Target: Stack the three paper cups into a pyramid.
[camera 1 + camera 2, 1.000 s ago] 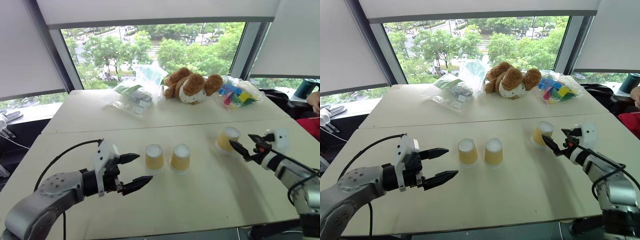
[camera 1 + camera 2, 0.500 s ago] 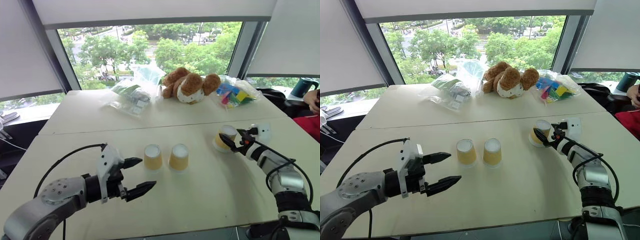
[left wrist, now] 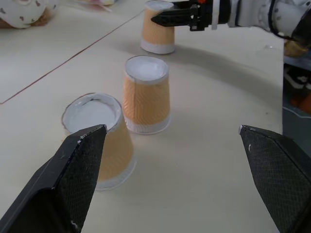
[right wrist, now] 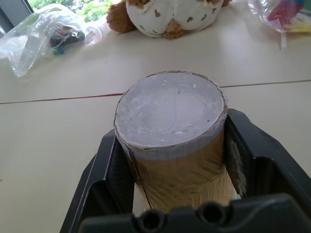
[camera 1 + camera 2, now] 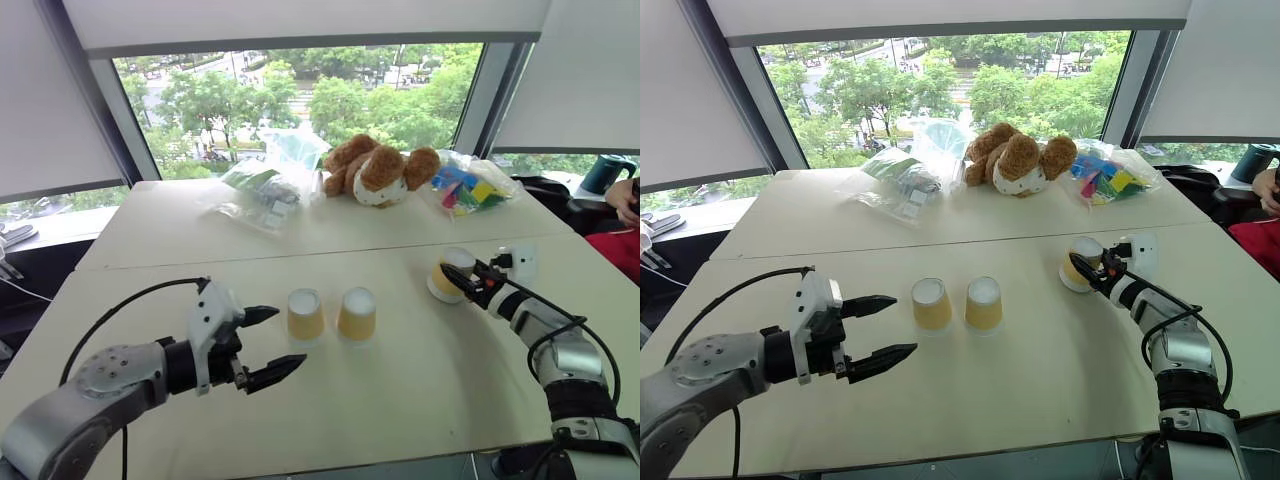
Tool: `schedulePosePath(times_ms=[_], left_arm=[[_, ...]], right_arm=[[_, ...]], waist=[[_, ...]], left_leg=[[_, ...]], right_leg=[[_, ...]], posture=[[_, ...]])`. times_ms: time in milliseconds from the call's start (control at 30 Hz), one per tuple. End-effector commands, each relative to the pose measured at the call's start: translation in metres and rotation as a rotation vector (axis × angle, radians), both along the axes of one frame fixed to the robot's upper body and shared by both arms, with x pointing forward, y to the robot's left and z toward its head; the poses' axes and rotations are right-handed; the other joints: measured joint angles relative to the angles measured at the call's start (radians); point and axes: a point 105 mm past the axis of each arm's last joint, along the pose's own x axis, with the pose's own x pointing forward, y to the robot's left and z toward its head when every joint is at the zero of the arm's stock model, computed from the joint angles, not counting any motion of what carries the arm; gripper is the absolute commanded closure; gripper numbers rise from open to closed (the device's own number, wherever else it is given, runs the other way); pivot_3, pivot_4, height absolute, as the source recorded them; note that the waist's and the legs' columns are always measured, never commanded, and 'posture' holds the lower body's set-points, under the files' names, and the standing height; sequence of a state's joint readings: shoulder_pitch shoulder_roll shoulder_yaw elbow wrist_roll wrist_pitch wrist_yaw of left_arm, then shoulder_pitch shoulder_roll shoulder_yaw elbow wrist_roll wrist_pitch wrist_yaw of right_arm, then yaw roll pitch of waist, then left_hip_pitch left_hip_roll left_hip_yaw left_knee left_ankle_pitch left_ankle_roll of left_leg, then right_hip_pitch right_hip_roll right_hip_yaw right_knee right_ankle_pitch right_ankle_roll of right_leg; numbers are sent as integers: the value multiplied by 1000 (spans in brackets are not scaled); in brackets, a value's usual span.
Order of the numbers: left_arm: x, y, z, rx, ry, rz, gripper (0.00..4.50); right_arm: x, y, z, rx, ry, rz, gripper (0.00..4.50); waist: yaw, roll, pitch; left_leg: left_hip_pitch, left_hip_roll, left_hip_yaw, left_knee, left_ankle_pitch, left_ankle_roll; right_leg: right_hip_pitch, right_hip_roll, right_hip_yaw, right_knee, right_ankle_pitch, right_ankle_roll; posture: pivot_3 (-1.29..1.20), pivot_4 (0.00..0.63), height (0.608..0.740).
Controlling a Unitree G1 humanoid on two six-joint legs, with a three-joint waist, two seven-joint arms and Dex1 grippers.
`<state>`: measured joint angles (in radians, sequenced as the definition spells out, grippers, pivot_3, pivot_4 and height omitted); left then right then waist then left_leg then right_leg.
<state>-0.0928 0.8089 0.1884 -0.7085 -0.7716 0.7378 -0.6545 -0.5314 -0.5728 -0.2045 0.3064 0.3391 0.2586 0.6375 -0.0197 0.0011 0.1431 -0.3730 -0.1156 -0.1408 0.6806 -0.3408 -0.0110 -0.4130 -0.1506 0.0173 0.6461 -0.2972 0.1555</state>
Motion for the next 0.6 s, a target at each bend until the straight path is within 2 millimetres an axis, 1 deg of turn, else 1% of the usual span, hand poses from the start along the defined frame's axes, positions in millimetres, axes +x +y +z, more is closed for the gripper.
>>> schedulePosePath(times_ms=[33, 100, 133, 167, 200, 267, 333, 433, 600], left_arm=[[7, 17, 15, 20, -75, 38, 0], [8, 23, 16, 23, -73, 47, 0], [9, 26, 15, 25, -67, 52, 0], [9, 29, 15, 26, -63, 55, 0], [9, 30, 14, 29, -60, 57, 0], [9, 31, 11, 37, -56, 58, 0], [9, 31, 9, 35, -55, 59, 0], [9, 28, 7, 27, -56, 56, 0], [8, 24, 3, 20, -55, 52, 0]], right_arm=[[-11, 45, 61, -35, -157, 173, 2350], [-23, 71, 78, -44, -174, 277, 2350], [-30, 83, 84, -33, -172, 325, 2350], [-34, 91, 87, -25, -167, 357, 2350], [-37, 95, 89, -19, -161, 372, 2350], [-51, 115, 88, -18, -139, 459, 2350], [-61, 130, 88, 5, -119, 520, 2350], [-71, 146, 83, 33, -94, 581, 2350], [-77, 159, 79, 41, -74, 628, 2350]], waist=[[-3, 1, 0], [-2, 1, 1], [-1, 1, 1], [0, 1, 1], [3, 1, 0], [11, 0, 0], [11, 0, 0], [7, 0, 0], [7, 0, 0]], left_leg=[[0, 1, 0, 0, 0, 0], [0, 1, 0, -1, 0, 0], [-1, 1, 0, -1, 0, 0], [-1, 1, 0, -2, 0, 0], [-1, 1, 0, -2, 0, 0], [-1, 0, -2, -1, 0, 0], [-1, -1, -3, 0, 0, 0], [-1, -1, -2, 1, 0, 0], [-1, -1, -2, 0, 0, 0]], right_leg=[[-1, 0, 0, 0, 0, 0], [-2, 1, 0, 0, 0, 0], [-2, 0, 0, 0, 0, 0], [-2, 0, 0, 0, 0, 0], [-2, 0, 0, 0, 0, 0], [0, 0, 0, 0, 0, 0], [1, -1, 0, 0, 0, 0], [0, -1, 0, 0, 0, 0], [0, -1, 0, 0, 0, 0]], posture=[[0, 150, 740], [0, 150, 740], [0, 150, 740], [0, 150, 740], [0, 150, 740], [0, 150, 740], [0, 150, 740], [0, 150, 740], [0, 150, 740]])
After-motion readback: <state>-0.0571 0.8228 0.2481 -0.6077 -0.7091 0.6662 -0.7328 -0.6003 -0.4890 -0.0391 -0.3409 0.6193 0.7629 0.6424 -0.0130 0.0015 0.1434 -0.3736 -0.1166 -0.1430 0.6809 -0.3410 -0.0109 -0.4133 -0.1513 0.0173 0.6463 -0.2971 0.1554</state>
